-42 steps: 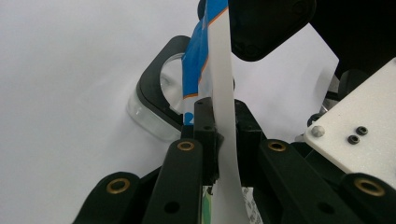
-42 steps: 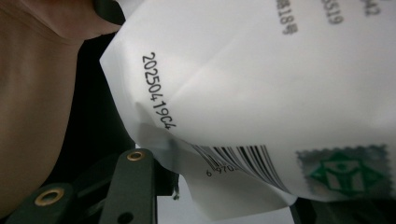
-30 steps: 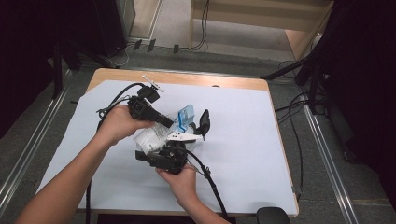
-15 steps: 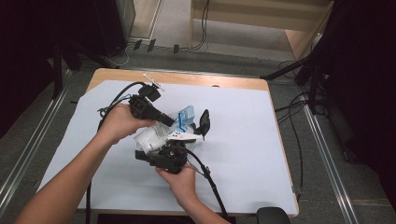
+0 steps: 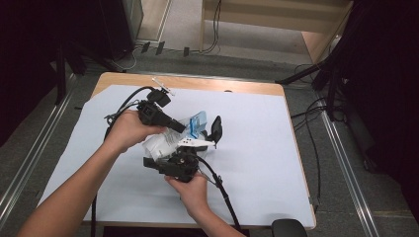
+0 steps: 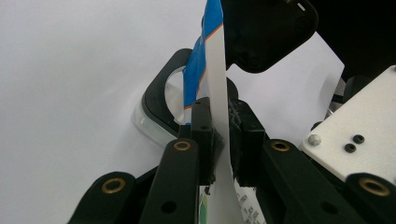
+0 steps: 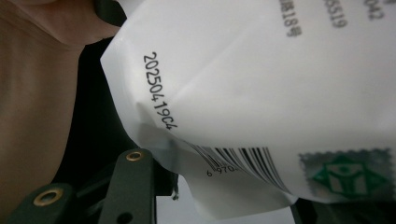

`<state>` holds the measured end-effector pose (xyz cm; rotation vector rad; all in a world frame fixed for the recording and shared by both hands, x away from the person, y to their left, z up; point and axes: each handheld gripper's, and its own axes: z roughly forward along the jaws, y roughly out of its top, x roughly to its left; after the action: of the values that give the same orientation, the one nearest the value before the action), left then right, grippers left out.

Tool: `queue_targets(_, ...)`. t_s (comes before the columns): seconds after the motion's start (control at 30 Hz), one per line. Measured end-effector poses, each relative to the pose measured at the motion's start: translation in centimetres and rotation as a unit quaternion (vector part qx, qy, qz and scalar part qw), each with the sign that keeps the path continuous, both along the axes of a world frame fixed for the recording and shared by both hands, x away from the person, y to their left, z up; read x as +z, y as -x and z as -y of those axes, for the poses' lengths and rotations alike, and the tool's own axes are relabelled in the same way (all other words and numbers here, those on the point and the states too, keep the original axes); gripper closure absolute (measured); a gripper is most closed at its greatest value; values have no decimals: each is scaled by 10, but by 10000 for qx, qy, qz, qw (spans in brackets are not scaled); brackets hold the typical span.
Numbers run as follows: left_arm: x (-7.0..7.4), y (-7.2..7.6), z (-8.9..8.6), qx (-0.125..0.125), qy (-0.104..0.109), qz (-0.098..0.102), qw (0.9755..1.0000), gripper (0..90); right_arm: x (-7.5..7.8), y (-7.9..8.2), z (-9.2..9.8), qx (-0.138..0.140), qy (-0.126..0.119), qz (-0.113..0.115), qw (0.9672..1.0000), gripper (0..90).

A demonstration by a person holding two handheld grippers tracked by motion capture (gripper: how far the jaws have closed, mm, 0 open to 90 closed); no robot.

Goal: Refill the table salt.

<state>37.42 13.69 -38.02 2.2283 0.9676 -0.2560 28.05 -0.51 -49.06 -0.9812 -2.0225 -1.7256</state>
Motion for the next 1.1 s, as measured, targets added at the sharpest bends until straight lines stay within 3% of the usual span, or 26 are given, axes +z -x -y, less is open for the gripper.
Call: queue_targets(1.1, -1, 1, 3, 6, -26, -3, 10000, 854, 0, 0, 0, 46, -91, -93, 9999, 577)
